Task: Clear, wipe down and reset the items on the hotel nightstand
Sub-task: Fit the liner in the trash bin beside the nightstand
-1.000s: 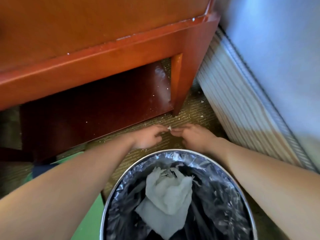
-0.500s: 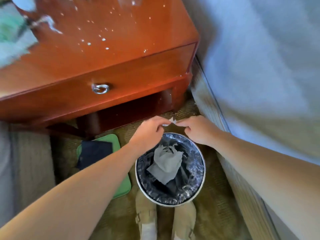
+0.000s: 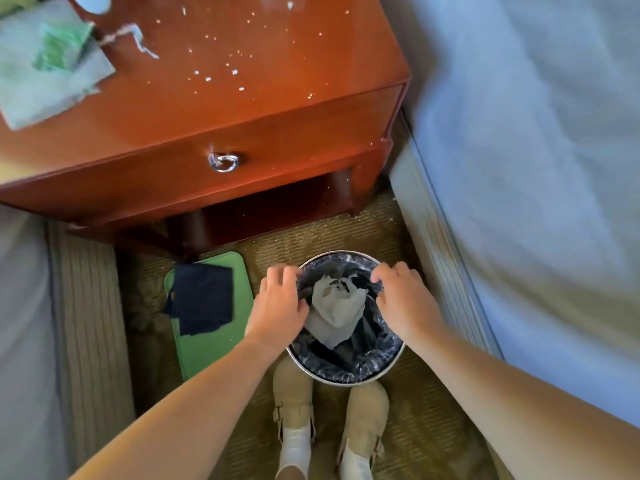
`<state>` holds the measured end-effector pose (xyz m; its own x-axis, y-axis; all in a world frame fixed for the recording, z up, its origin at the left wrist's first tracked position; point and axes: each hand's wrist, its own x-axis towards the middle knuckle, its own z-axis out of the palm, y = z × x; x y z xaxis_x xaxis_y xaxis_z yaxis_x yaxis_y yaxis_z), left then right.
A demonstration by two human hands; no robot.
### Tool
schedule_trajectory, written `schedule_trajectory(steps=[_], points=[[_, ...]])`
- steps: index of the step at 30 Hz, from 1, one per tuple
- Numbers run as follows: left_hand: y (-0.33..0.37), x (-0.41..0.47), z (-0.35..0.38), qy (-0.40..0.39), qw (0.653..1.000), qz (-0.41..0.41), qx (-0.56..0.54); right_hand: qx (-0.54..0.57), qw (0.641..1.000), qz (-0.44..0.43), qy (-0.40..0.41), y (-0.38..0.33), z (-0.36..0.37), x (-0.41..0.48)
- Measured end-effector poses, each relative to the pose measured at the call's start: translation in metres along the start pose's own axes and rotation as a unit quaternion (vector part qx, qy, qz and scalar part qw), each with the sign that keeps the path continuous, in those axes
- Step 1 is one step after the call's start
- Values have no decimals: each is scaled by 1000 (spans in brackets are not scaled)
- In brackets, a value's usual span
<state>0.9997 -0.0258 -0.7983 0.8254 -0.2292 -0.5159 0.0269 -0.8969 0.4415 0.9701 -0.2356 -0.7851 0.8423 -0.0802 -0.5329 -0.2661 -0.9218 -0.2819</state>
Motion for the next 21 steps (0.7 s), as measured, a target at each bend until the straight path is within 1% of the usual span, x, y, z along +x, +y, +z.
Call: schedule_trajectory(steps=[1, 2, 3, 4, 5, 6, 8, 10, 11, 12, 14, 18, 21], points=[[-7, 4, 3, -9, 998, -56, -29, 29, 998, 46, 37, 3, 5, 1], [-14, 9, 6, -35, 991, -114, -59, 66, 992, 97, 46, 6, 10, 2], [-21, 13, 9, -71, 980, -165, -83, 95, 985, 142, 38, 9, 14, 3], [-27, 16, 14, -108, 969, -200, -97, 96, 981, 169, 20, 14, 19, 4], [-33, 17, 19, -133, 962, -216, -103, 80, 980, 181, 3, 19, 24, 6], [-38, 18, 24, -143, 960, -217, -107, 64, 980, 188, -14, 25, 29, 8], [-44, 18, 33, -127, 964, -207, -106, 58, 974, 212, -63, 34, 36, 11], [-45, 19, 38, -104, 969, -199, -104, 108, 957, 237, -130, 42, 43, 12], [-45, 19, 38, -96, 971, -196, -101, 155, 945, 250, -146, 46, 46, 11], [-45, 19, 37, -89, 972, -193, -96, 197, 934, 261, -146, 48, 49, 10], [-43, 18, 34, -84, 975, -188, -88, 225, 931, 262, -121, 50, 53, 9], [-31, 29, 18, -70, 977, -186, -82, 209, 941, 255, -78, 47, 43, 22], [-23, 49, 2, -58, 973, -187, -119, 197, 946, 250, -57, 39, 16, 41]])
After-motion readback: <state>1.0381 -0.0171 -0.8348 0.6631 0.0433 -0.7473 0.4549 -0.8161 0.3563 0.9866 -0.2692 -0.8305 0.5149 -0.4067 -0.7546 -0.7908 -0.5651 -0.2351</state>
